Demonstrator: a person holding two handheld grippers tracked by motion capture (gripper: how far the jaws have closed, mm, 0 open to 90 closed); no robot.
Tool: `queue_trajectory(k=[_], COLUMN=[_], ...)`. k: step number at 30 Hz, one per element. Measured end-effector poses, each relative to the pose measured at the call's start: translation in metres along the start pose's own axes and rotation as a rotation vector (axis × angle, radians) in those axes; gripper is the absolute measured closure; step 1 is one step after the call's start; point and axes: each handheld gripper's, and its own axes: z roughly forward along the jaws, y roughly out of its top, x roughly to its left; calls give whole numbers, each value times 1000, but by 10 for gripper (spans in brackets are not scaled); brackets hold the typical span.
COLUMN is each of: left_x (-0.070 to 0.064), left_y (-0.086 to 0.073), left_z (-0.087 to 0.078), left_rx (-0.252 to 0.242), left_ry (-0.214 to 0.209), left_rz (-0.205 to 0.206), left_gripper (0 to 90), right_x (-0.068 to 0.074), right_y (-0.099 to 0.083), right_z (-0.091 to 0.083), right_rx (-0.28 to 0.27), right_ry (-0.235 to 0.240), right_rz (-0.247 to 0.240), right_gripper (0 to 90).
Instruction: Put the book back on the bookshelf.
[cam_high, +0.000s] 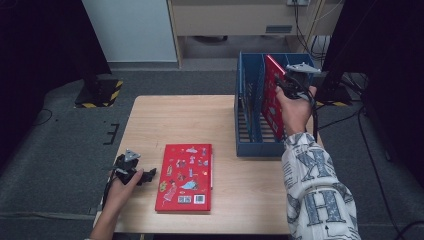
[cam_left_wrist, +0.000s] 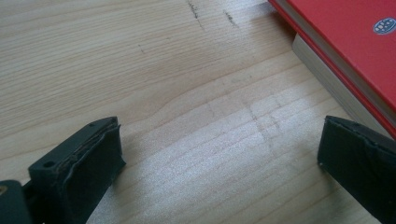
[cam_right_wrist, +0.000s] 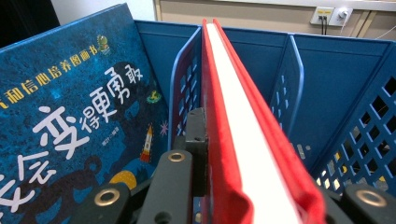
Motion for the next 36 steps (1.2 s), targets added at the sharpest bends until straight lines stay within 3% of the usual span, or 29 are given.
queue_trajectory(k=[22, 36], left_x=[0, 0], left_y=[0, 0], left_z=[0, 0], left_rx=[4, 6], left_ry=[-2, -3], left_rz=[8, 8], left_gripper=[0, 0], right_x=[3, 8], right_y=[-23, -28], right_z=[16, 24], right_rx=[0, -10], right_ry=[-19, -23], right_rz=[17, 21], right_gripper=[794, 794])
